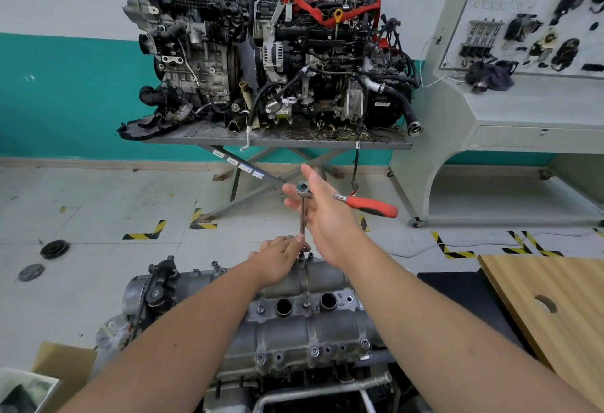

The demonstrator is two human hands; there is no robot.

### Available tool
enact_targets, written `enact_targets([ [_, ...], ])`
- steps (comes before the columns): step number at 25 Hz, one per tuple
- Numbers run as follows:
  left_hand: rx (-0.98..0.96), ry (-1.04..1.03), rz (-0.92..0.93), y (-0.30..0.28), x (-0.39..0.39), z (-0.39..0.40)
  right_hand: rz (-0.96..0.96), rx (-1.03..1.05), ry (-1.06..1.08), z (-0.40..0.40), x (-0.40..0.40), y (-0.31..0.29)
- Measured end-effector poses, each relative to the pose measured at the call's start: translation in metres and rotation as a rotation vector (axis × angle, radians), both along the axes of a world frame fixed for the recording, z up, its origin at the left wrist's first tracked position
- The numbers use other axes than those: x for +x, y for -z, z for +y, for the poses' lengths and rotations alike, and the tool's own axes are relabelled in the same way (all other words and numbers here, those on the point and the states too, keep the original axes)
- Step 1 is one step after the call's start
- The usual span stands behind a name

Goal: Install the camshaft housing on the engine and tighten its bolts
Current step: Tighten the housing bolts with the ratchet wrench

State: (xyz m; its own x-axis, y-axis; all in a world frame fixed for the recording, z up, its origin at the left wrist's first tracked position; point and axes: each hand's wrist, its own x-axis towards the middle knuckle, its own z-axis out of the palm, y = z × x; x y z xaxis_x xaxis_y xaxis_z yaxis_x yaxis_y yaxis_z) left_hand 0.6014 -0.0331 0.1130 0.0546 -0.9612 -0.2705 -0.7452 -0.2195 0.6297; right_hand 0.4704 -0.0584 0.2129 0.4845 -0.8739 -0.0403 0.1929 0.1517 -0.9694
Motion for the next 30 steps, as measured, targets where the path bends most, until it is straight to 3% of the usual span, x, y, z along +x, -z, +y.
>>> enact_targets([
  [5, -0.016, -0.044, 0.115, 0.0, 0.002, 0.002, 0.224, -0.788, 0.33, 0.006, 0.009, 0.01],
  [10, -0.089, -0.023, 0.121, -0.006, -0.002, 0.004, 0.792, -1.596, 0.408, -0.002, 0.009, 0.0],
  [12, -0.004, -0.033, 0.064, -0.009, -0.002, 0.004, 1.183, -1.647, 0.35, 0.002, 0.014, -0.014],
  [14, 0.045, -0.027, 0.016, -0.009, -0.002, 0.003, 1.534, -1.398, 0.159, 0.008, 0.026, -0.032],
  [16, 0.051, -0.005, 0.015, -0.008, -0.001, 0.004, 1.643, -1.211, 0.049, 0.005, 0.029, -0.048],
  [18, 0.037, 0.009, 0.03, -0.007, 0.0, 0.005, 1.576, -1.105, -0.018, 0.001, 0.027, -0.062],
  [19, 0.031, 0.018, 0.027, -0.007, 0.0, 0.005, 1.441, -0.914, -0.062, -0.002, 0.025, -0.066],
  [22, 0.015, 0.026, -0.005, -0.005, 0.0, 0.006, 0.641, -0.002, -0.067, -0.005, 0.015, -0.06],
  [24, 0.029, 0.008, -0.008, -0.004, -0.001, 0.005, 0.182, 0.324, -0.011, -0.005, 0.006, -0.048],
  [25, 0.035, 0.008, -0.002, -0.005, -0.001, 0.004, 0.037, 0.378, 0.01, -0.006, 0.002, -0.039],
  [27, 0.042, 0.013, 0.034, -0.005, 0.0, 0.001, -0.067, 0.314, 0.024, -0.008, -0.002, -0.022],
  [30, 0.017, -0.007, 0.072, -0.005, 0.002, -0.001, 0.081, -0.073, 0.101, -0.006, -0.003, 0.004],
])
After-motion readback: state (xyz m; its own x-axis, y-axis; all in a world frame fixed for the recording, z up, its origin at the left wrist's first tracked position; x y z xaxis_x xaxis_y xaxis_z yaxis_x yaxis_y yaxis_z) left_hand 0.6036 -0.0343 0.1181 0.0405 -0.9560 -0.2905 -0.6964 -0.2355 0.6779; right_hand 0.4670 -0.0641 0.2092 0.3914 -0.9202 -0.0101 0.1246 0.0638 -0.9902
